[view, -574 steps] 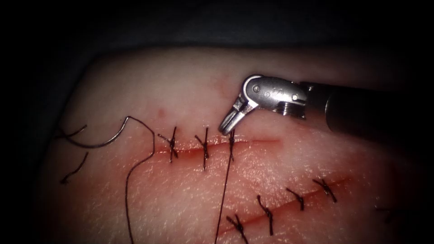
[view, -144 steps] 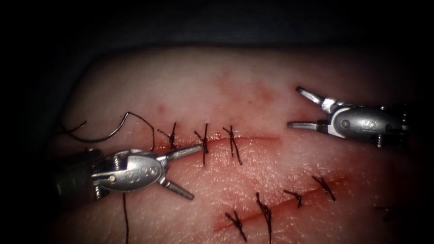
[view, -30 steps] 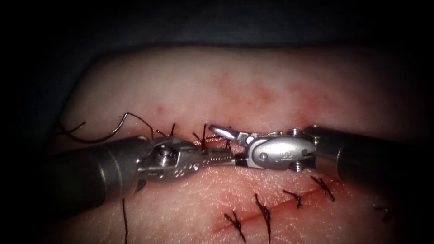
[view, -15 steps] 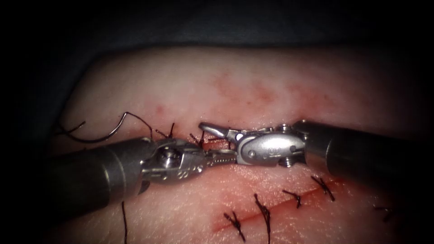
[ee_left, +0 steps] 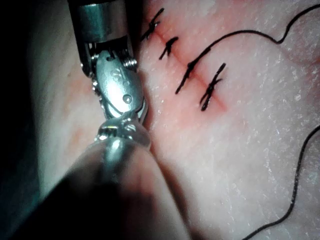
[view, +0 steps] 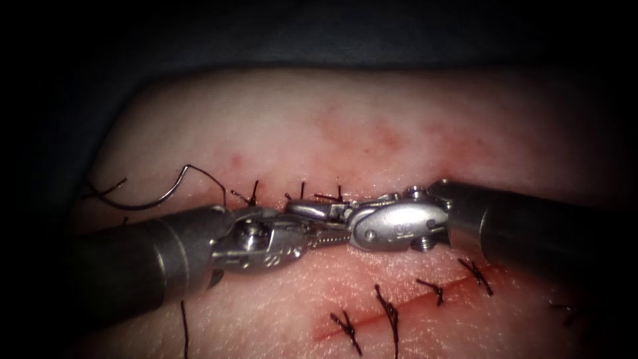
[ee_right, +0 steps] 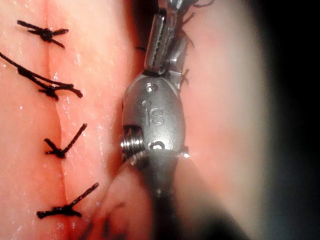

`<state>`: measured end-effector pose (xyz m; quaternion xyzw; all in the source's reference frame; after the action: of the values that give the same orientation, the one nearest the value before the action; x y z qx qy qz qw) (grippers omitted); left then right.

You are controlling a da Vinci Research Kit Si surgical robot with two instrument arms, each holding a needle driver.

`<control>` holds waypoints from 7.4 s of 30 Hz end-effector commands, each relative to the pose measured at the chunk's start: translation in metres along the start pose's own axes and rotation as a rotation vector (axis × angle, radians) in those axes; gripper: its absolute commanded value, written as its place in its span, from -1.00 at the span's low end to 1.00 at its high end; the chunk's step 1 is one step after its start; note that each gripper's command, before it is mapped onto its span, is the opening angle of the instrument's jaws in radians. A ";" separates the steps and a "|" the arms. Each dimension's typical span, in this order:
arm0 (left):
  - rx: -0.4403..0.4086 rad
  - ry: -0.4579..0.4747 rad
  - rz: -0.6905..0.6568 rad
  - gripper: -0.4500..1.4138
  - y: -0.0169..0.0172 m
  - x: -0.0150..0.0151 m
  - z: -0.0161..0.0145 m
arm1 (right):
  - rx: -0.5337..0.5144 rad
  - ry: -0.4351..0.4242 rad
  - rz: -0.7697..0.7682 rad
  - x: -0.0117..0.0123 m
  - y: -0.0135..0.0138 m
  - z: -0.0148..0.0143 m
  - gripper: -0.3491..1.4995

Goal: Wound Closure
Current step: Snip tail with blades of the right needle holder tool, then place suture off-cut out of the way, then pick up needle with left hand, then hand needle to right tool, then hand to left driver to adjust grip

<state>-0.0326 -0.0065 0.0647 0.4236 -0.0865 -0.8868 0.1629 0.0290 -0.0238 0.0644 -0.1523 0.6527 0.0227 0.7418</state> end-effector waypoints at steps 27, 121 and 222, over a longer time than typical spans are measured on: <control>-0.035 0.229 -0.590 -0.55 0.0128 -0.0022 -0.0031 | -0.105 0.047 0.013 0.0004 0.0042 -0.0102 0.93; 0.126 -0.042 -0.446 -1.00 -0.0081 -0.0034 -0.0082 | -0.399 -0.017 0.837 0.0158 0.0025 -0.0137 0.73; -0.562 -0.079 -0.890 0.15 -0.0147 0.0000 0.0058 | -0.300 -0.141 0.153 0.0117 0.0119 -0.0127 -1.00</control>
<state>-0.0394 0.0064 0.0642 0.3150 0.3493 -0.8725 -0.1326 0.0148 -0.0184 0.0492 -0.2106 0.5977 0.1854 0.7510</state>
